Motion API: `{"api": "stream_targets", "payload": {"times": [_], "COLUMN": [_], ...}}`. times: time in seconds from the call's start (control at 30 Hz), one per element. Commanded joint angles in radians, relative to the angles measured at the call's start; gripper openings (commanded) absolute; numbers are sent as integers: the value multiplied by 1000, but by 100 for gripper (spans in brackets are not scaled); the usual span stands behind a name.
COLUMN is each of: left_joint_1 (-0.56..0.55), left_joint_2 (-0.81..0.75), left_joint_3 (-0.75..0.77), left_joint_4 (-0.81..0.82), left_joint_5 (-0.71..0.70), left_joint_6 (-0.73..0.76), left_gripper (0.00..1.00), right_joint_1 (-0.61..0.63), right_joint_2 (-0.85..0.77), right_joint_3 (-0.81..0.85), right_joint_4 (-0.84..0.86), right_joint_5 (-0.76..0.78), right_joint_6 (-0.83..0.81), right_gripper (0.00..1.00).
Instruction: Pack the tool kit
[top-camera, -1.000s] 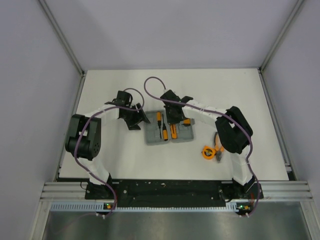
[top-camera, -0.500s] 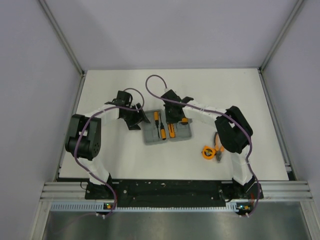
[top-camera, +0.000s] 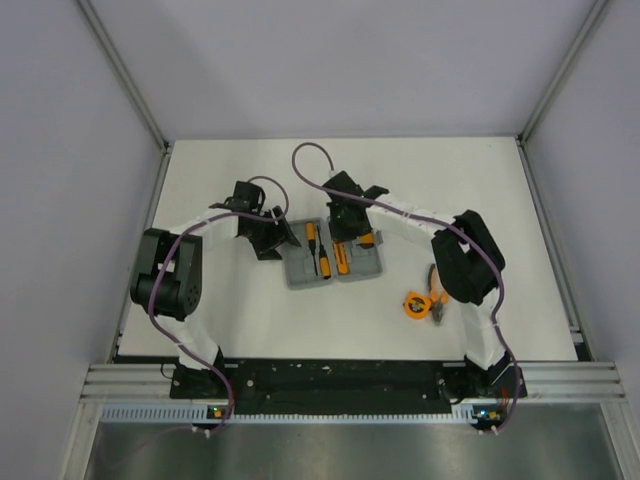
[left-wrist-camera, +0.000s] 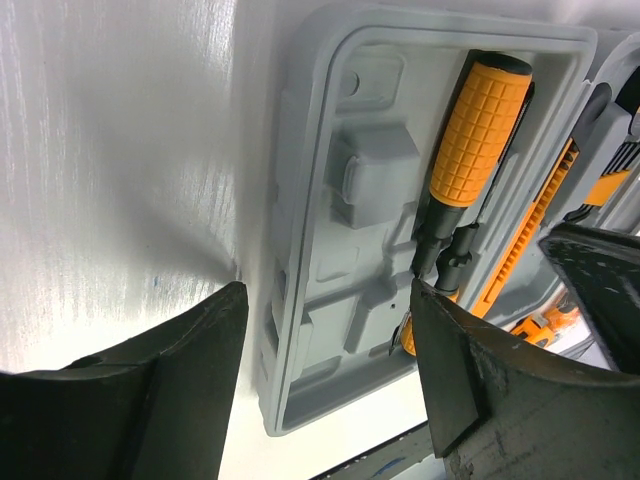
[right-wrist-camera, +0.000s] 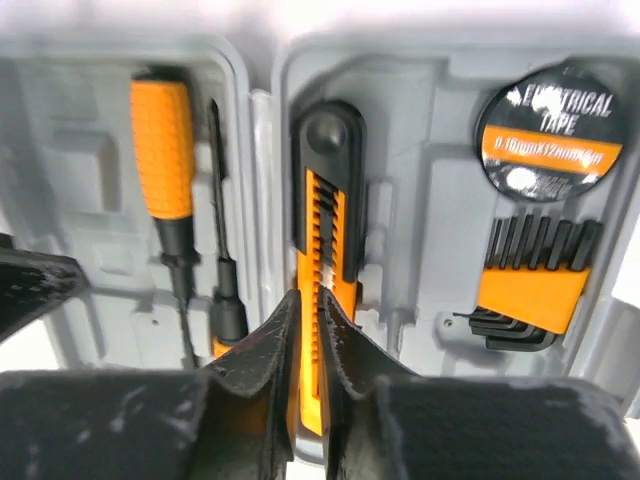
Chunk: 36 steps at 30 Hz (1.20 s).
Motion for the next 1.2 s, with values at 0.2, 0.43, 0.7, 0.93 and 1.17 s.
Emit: {"api": "stream_targets", "payload": {"times": [0.2, 0.43, 0.7, 0.93, 1.17], "left_joint_1": [8, 8, 8, 8, 8], "left_joint_2": [-4, 1, 5, 4, 5], "left_joint_3": [40, 37, 33, 34, 31], "left_joint_4": [-8, -6, -5, -8, -9], "left_joint_5": [-1, 5, 6, 2, 0], "left_joint_6": [-3, -2, -2, 0, 0], "left_gripper": [70, 70, 70, 70, 70], "right_joint_1": [-12, 30, 54, 62, 63], "right_joint_2": [-76, -128, -119, -142, -116], "right_joint_3": [51, -101, -136, -91, -15], "right_joint_4": [-27, -23, 0, 16, 28], "right_joint_5": [-14, 21, 64, 125, 122], "right_joint_6": [-58, -83, -83, -95, -129], "right_gripper": [18, 11, 10, 11, 11]}}
